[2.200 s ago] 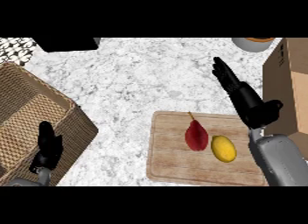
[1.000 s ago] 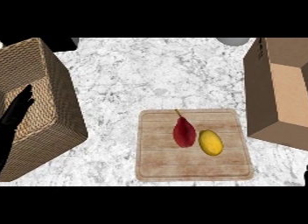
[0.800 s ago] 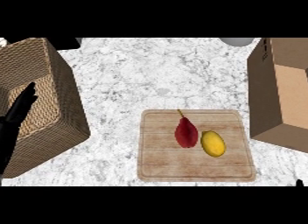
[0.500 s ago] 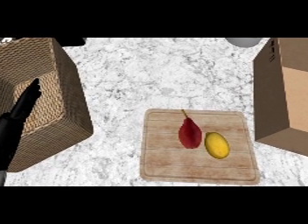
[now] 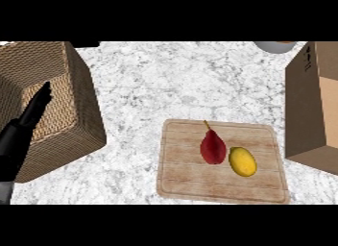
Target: Pick the pear from the cutting board and place it in the cardboard box
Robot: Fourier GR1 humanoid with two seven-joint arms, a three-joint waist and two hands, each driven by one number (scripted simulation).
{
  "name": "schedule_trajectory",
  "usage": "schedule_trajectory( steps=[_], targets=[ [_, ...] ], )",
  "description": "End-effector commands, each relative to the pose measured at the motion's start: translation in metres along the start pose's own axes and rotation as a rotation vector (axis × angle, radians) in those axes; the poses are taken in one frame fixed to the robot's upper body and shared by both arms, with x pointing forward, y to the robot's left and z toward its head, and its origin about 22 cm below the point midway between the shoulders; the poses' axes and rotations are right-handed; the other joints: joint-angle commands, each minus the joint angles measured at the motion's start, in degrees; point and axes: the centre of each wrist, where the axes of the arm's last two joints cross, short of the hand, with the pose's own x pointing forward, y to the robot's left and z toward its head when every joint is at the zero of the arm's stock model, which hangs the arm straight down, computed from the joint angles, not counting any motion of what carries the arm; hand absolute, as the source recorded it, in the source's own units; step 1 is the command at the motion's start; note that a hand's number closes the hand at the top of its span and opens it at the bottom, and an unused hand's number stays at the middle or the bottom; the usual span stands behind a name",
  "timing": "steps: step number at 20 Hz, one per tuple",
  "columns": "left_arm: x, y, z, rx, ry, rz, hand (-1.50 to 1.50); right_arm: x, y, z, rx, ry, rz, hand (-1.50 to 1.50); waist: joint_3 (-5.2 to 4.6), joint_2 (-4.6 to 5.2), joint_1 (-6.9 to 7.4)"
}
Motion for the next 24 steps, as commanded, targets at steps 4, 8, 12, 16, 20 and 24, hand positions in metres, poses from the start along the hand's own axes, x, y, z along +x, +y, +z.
schedule_trajectory(
  steps=[4,8,12,16,20,24],
  targets=[
    [-0.031,-0.034,0.007,-0.080,0.148,0.044,0.00,0.022,0.013,-0.015,0.064,0.079,0.021,-1.50,-1.37,1.32,0.74],
    [-0.038,-0.043,0.007,-0.089,0.180,0.051,0.00,0.031,0.018,-0.031,0.105,0.082,0.029,-1.50,-1.30,1.09,0.40],
    [-0.047,-0.026,0.010,-0.081,0.162,0.040,0.00,0.047,0.025,-0.049,0.085,0.086,0.057,-1.50,-1.35,0.73,0.90],
    [-0.037,-0.039,-0.003,-0.073,0.158,0.037,0.00,0.055,0.040,-0.081,0.018,0.017,0.091,-1.50,-1.23,0.64,0.55],
    [-0.040,-0.025,-0.006,-0.074,0.172,0.035,0.00,0.059,0.055,-0.081,0.064,0.044,0.148,-1.50,-1.19,0.47,0.56],
    [-0.046,-0.044,0.001,-0.093,0.172,0.039,0.00,0.079,0.056,-0.096,0.100,0.056,0.163,-1.50,-1.25,0.51,0.36]
  ],
)
